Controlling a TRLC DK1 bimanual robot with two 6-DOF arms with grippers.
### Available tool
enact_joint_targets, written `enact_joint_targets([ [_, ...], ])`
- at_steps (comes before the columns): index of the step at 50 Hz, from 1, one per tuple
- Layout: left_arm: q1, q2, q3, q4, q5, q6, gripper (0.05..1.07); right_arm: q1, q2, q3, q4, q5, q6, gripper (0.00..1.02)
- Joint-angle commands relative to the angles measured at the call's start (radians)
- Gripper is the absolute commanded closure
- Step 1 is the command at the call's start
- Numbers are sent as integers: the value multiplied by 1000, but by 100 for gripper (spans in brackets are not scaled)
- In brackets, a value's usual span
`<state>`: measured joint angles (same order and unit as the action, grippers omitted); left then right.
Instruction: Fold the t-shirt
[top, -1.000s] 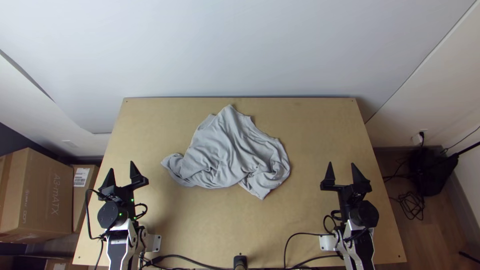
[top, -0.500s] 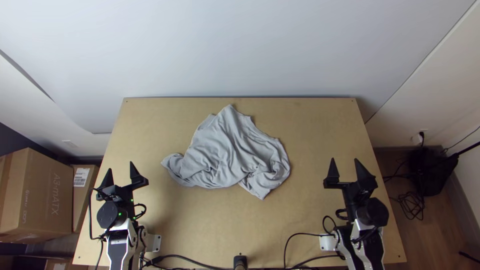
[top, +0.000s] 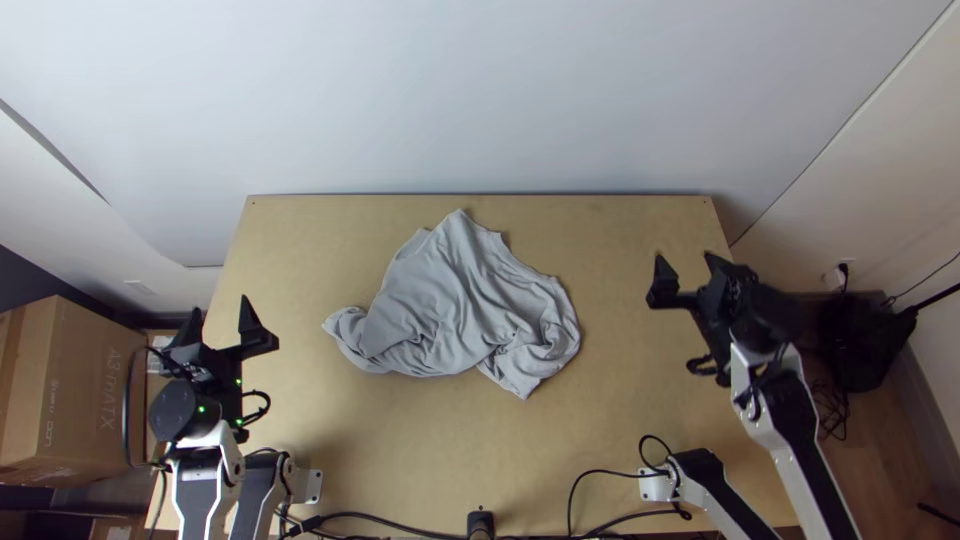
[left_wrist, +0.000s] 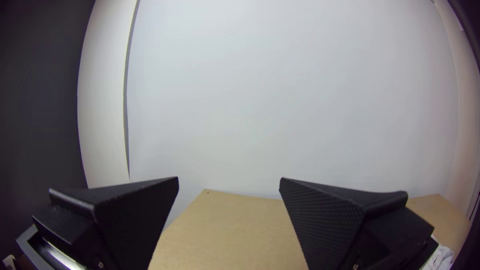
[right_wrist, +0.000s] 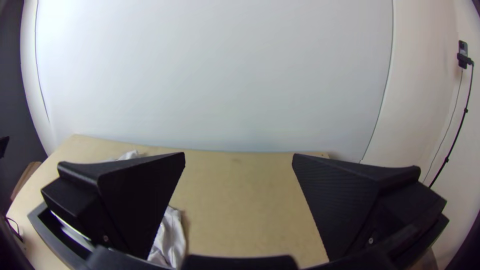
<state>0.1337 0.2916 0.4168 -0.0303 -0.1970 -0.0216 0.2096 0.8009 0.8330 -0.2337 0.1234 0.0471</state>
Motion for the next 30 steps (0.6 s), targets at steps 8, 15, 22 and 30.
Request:
enact_joint_targets([
  [8,-36,256,321,-247,14,-3,10,96,337,377,-121,-4,16,3],
  [15,-49,376,456,-401,34,-20,10,122,534,591,-222,-21,28,3],
  [22,-60,463,540,-530,82,-41,10,136,692,759,-273,-57,62,3],
  [30,-86,564,611,-672,194,-92,10,146,840,920,-294,-94,111,3],
])
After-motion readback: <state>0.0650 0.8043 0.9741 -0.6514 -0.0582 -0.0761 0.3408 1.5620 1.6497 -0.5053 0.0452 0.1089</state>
